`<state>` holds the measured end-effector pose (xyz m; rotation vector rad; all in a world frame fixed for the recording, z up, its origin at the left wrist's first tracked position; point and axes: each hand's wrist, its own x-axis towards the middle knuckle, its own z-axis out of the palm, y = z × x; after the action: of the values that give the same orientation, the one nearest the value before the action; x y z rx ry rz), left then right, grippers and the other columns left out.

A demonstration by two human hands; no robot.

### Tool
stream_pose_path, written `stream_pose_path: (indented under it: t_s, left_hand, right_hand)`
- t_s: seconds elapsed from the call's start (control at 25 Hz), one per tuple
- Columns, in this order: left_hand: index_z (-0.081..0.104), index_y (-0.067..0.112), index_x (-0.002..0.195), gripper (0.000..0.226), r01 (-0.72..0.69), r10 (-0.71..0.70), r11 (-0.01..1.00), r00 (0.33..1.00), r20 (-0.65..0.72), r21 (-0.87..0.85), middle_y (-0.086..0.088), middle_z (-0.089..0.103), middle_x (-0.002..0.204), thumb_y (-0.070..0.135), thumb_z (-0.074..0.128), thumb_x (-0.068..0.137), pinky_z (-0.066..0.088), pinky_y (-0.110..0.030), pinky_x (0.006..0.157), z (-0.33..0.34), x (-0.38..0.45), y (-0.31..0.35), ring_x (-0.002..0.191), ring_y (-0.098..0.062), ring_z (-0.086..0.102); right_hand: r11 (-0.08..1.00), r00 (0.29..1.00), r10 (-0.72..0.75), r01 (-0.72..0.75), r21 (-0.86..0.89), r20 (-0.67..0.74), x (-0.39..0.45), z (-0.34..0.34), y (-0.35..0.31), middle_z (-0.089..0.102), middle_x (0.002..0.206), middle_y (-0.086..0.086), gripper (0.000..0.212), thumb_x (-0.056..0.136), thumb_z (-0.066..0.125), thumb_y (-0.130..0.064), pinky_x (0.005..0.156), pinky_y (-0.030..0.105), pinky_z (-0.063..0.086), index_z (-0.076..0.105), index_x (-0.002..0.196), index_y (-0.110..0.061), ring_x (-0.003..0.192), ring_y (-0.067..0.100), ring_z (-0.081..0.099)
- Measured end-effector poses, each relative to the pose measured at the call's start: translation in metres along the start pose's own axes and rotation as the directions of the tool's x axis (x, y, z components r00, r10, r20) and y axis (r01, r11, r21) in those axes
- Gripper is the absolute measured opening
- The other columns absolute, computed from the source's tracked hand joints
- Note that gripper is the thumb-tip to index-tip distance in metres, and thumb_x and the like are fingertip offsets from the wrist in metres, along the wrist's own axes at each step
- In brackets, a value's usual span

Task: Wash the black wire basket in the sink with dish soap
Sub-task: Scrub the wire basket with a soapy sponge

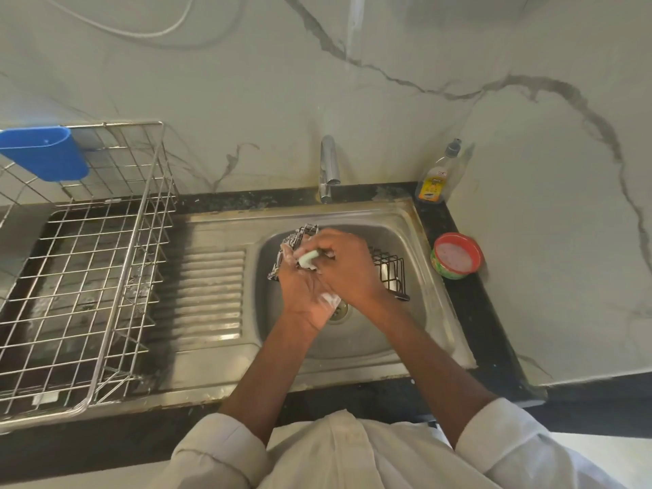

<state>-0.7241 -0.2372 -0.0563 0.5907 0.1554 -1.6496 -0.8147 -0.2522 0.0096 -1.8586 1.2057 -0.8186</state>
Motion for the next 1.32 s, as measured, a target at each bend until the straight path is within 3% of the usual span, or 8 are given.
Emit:
stream_pose_path:
  t_s: [0.2,0.32,0.48,0.68,0.88,1.0,1.08,1.32]
  left_hand:
    - [0.03,0.026,0.166,0.084,0.048,-0.052,0.998,0.995,0.088,0.041,-0.024,0.054,0.156,0.073,0.049,0.099,0.055,-0.063,0.099,-0.015,0.003,0.016,0.133,-0.046,0.061]
    - [0.047,0.033,0.153,0.067,0.015,-0.019,0.998,0.998,0.057,0.064,-0.024,0.052,0.157,0.074,0.043,0.101,0.044,-0.065,0.107,-0.013,0.003,0.017,0.14,-0.048,0.053]
    - [0.069,0.022,0.121,0.056,0.045,-0.039,0.99,0.998,-0.045,0.137,-0.008,0.063,0.14,0.069,0.045,0.103,0.048,-0.041,0.1,0.002,-0.004,0.006,0.126,-0.029,0.061]
    - [0.034,0.023,0.163,0.091,0.026,-0.035,0.983,0.998,0.047,0.184,-0.017,0.052,0.155,0.076,0.053,0.092,0.048,-0.069,0.099,0.001,0.004,0.009,0.124,-0.039,0.069]
    - [0.039,0.001,0.15,0.088,0.065,-0.069,0.97,0.998,0.006,0.235,-0.022,0.073,0.116,0.073,0.041,0.099,0.059,-0.053,0.08,0.011,0.002,0.008,0.089,-0.033,0.076]
    - [0.048,0.017,0.158,0.076,0.072,-0.076,0.982,0.997,0.02,0.176,-0.024,0.061,0.146,0.066,0.044,0.099,0.05,-0.071,0.096,0.015,0.012,0.009,0.131,-0.042,0.063]
    - [0.076,0.02,0.128,0.062,0.05,-0.055,0.988,0.998,0.026,0.149,-0.023,0.065,0.142,0.06,0.037,0.103,0.038,-0.076,0.107,0.015,0.019,0.009,0.14,-0.045,0.056]
    - [0.044,0.033,0.157,0.064,0.072,-0.071,0.983,0.997,-0.011,0.168,-0.024,0.061,0.149,0.063,0.039,0.1,0.023,-0.082,0.115,0.012,0.031,0.018,0.135,-0.053,0.058]
  right_hand:
    - [0.942,0.989,0.142,-0.126,-0.31,0.029,-0.016,-0.015,0.028,0.071,0.095,-0.006,0.033,0.082,0.071,0.007,0.068,0.016,0.044,0.083,0.098,-0.02,0.082,0.006,0.063]
    - [0.885,0.968,0.235,-0.251,-0.392,-0.088,-0.023,-0.028,0.029,0.069,0.097,-0.01,0.028,0.087,0.074,-0.004,0.062,0.004,0.034,0.082,0.105,-0.024,0.078,0.001,0.06]
    - [0.985,0.985,0.121,-0.134,0.11,0.121,0.003,-0.001,-0.011,0.079,0.097,-0.012,0.026,0.088,0.076,-0.007,0.083,0.021,0.057,0.082,0.106,-0.025,0.09,0.0,0.072]
    - [0.797,0.931,0.342,-0.361,-0.484,-0.13,0.005,-0.036,0.019,0.079,0.1,-0.002,0.027,0.087,0.072,-0.009,0.07,0.021,0.049,0.081,0.109,-0.022,0.087,0.01,0.071]
    - [0.97,0.975,0.216,-0.209,-0.126,0.045,0.007,-0.037,0.011,0.076,0.087,-0.01,0.022,0.086,0.079,-0.006,0.065,0.007,0.045,0.083,0.103,-0.019,0.072,-0.001,0.067]
    - [0.858,0.96,0.229,-0.276,-0.433,-0.158,0.017,-0.042,0.028,0.077,0.091,-0.006,0.019,0.086,0.079,-0.017,0.069,0.024,0.052,0.082,0.102,-0.025,0.079,0.01,0.07]
    - [0.911,0.959,0.244,-0.277,-0.306,-0.143,0.016,-0.05,0.039,0.077,0.089,-0.005,0.014,0.084,0.081,-0.019,0.069,0.027,0.053,0.082,0.098,-0.024,0.078,0.011,0.07]
    - [0.785,0.9,0.351,-0.433,-0.443,-0.258,0.016,-0.072,0.082,0.072,0.106,-0.001,0.015,0.09,0.073,-0.02,0.075,0.029,0.045,0.074,0.105,-0.021,0.094,0.02,0.065]
